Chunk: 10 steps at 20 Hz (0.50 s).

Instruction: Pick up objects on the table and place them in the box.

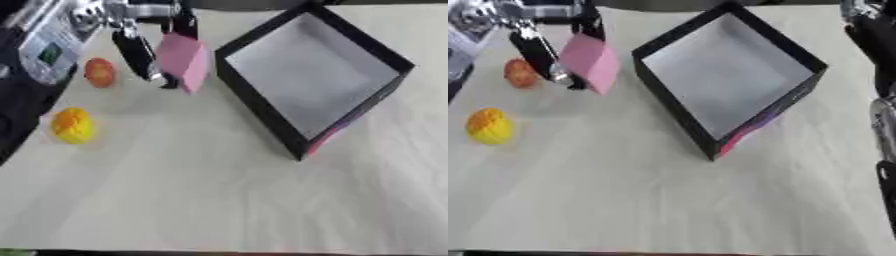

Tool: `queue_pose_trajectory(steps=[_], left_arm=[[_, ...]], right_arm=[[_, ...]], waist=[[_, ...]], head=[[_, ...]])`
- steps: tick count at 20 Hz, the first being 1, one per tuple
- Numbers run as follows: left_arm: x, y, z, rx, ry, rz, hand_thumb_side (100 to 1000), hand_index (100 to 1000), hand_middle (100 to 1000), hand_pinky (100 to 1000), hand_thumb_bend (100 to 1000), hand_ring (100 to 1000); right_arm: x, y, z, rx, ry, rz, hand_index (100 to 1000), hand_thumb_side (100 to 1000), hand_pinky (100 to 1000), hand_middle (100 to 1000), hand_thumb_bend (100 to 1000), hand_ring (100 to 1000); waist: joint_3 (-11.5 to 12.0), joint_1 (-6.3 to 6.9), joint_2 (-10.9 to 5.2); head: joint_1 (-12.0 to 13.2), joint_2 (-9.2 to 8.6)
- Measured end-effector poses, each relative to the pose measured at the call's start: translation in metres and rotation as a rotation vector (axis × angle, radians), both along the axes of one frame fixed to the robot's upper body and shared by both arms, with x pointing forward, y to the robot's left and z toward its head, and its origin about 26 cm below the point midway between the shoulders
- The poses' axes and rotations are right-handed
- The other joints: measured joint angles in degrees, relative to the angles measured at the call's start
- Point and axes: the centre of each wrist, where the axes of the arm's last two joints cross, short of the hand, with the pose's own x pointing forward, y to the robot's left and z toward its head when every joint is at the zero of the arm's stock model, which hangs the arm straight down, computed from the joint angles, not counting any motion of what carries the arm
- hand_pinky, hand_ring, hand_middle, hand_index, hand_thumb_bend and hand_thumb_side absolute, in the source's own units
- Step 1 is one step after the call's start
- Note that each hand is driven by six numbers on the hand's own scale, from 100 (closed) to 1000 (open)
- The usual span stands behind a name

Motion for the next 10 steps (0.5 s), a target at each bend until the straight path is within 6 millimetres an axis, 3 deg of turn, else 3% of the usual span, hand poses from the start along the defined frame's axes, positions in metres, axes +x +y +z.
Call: queue_pose_trajectory(steps=[5, 10], left_arm=[[0.008, -0.032, 0.015, -0.044, -0.146, 0.008, 100, 516, 508, 646, 343, 609], [0.028, -0.063, -0.010, -0.119, -0.154, 0.001, 100, 528, 515, 636, 324, 592]], right_arm=[[0.000, 0.006, 0.022, 0.025, -0.091, -0.004, 927, 332, 866, 856, 253, 871], [0.001, 0.014, 0.042, 0.080, -0.164, -0.046, 922, 326, 899, 865, 267, 914]], waist=[[-2.5, 0.00, 0.45], [-5.3, 0.00, 1.22]], head=[[2.2, -0.25], [4.4, -1.17]])
